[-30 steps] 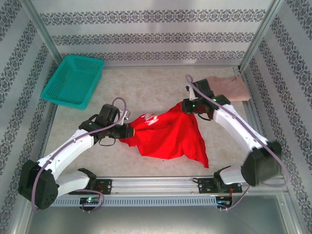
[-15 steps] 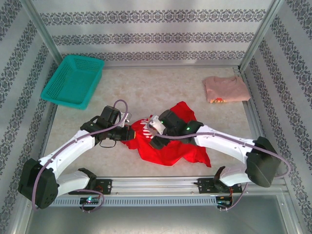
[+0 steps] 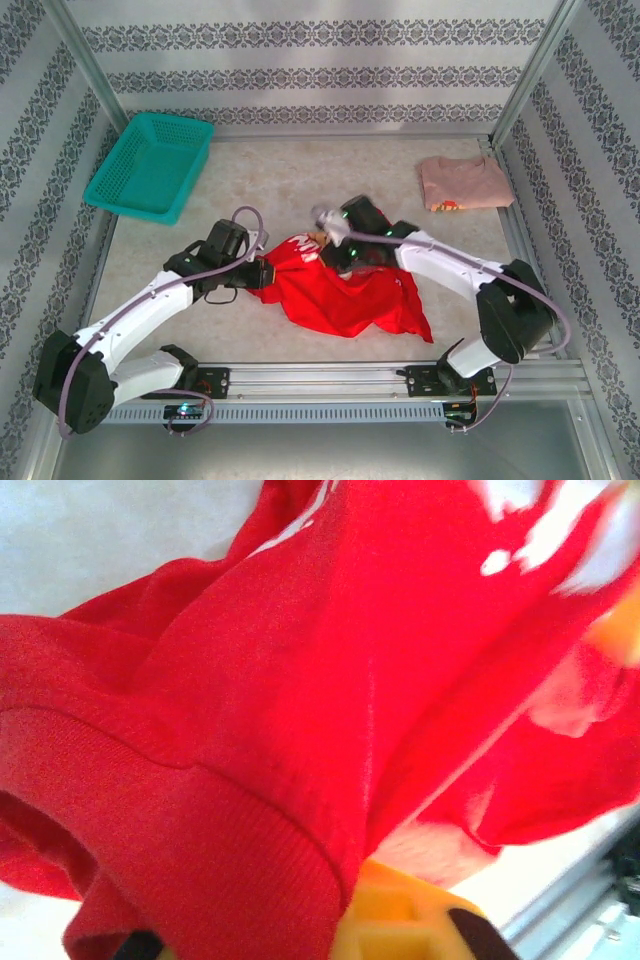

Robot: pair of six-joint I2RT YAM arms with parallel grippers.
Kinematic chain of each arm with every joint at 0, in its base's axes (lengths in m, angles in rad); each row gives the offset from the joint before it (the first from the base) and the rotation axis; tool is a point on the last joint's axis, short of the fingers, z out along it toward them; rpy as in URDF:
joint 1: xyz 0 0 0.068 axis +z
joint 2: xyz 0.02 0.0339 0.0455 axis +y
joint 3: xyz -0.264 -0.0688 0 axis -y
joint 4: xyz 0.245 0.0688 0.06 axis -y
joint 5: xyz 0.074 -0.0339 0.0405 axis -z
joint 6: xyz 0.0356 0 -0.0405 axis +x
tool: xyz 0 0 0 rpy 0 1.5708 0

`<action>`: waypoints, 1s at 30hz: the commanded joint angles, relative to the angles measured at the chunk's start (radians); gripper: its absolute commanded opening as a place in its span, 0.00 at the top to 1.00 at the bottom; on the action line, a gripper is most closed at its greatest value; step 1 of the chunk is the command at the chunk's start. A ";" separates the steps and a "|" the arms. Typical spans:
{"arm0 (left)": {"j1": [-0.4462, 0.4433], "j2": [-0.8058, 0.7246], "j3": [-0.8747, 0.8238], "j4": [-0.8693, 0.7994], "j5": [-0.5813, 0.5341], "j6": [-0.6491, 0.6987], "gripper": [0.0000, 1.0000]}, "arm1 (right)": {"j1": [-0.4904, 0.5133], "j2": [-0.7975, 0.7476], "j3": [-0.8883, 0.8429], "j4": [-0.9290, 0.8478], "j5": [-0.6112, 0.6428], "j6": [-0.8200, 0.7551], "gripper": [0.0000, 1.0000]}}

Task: Fold the inside-out t-shirt

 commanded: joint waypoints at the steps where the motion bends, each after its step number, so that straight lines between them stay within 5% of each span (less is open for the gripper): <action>1: -0.071 0.019 0.003 -0.003 -0.212 0.057 0.68 | -0.063 0.026 0.094 0.025 -0.321 0.193 1.00; 4: -0.123 0.030 0.025 0.034 -0.322 0.083 0.50 | -0.096 0.100 0.148 0.010 -0.396 0.246 1.00; 9: -0.194 0.074 0.075 0.089 -0.463 0.181 0.34 | -0.136 0.177 0.223 -0.039 -0.444 0.232 1.00; 18: -0.209 0.405 0.242 0.175 -0.521 0.296 0.26 | -0.198 0.239 0.311 -0.145 -0.442 0.171 1.00; 20: -0.191 0.492 0.291 0.198 -0.456 0.310 0.32 | -0.220 0.244 0.331 -0.190 -0.393 0.158 1.00; 22: -0.165 0.562 0.343 0.202 -0.383 0.299 0.53 | -0.232 0.244 0.361 -0.261 -0.226 0.145 1.00; 26: -0.096 0.600 0.395 0.192 -0.113 0.234 1.00 | -0.211 0.208 0.381 -0.329 0.348 0.144 0.78; 28: -0.066 0.577 0.383 0.192 0.020 0.191 1.00 | -0.188 0.126 0.301 -0.272 0.511 0.134 0.69; 30: -0.037 0.542 0.360 0.196 0.140 0.142 1.00 | -0.137 -0.014 0.159 -0.162 0.519 0.069 0.62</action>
